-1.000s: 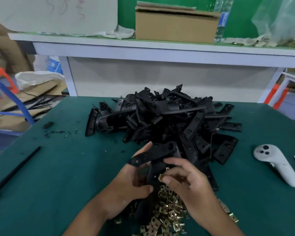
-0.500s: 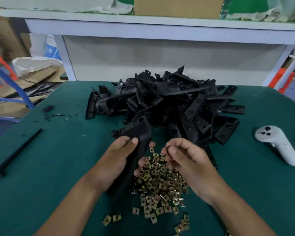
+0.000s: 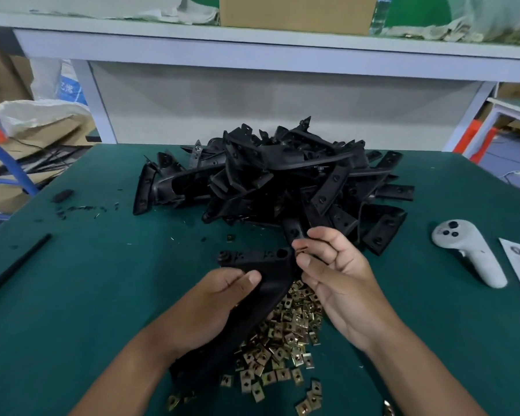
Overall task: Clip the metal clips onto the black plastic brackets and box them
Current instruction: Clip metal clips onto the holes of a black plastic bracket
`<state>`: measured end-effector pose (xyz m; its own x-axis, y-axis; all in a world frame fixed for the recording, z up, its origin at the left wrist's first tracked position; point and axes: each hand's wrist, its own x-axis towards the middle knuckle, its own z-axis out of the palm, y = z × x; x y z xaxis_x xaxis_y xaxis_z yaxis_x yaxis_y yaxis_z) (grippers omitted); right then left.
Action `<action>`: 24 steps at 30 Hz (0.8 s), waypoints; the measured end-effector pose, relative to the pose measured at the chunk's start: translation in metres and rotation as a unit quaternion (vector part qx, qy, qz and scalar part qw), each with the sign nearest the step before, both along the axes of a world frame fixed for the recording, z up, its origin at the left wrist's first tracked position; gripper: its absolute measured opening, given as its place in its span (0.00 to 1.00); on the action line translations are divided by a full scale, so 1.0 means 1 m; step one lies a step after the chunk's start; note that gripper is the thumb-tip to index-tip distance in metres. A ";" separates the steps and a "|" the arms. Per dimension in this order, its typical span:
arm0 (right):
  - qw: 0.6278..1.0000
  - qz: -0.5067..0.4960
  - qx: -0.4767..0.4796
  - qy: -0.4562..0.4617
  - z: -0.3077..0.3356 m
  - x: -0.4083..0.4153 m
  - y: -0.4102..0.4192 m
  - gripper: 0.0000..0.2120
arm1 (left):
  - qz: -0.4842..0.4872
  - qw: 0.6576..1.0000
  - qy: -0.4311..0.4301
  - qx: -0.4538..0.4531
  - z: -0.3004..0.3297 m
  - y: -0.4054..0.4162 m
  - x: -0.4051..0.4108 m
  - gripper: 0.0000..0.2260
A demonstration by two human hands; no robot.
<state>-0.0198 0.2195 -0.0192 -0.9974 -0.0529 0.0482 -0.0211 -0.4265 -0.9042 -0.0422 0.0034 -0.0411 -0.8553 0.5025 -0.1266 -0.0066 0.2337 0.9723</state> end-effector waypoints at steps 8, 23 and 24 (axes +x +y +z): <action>0.999 -0.020 -0.033 -0.006 0.006 0.000 0.005 0.10 | 0.037 0.997 0.060 -0.008 0.003 0.010 0.014 0.21; 0.980 0.092 0.178 -0.003 0.006 0.008 0.005 0.11 | -0.109 0.946 0.238 -0.190 0.003 0.020 0.024 0.19; 0.978 0.084 0.189 0.000 0.005 0.007 0.004 0.12 | -0.106 0.945 0.244 -0.191 0.003 0.020 0.023 0.19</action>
<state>-0.0124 0.2240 -0.0139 -0.9732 -0.2298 -0.0061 0.0200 -0.0582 -0.9981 -0.0189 0.0233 -0.0381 -0.7433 0.6671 0.0502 0.5074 0.5132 0.6922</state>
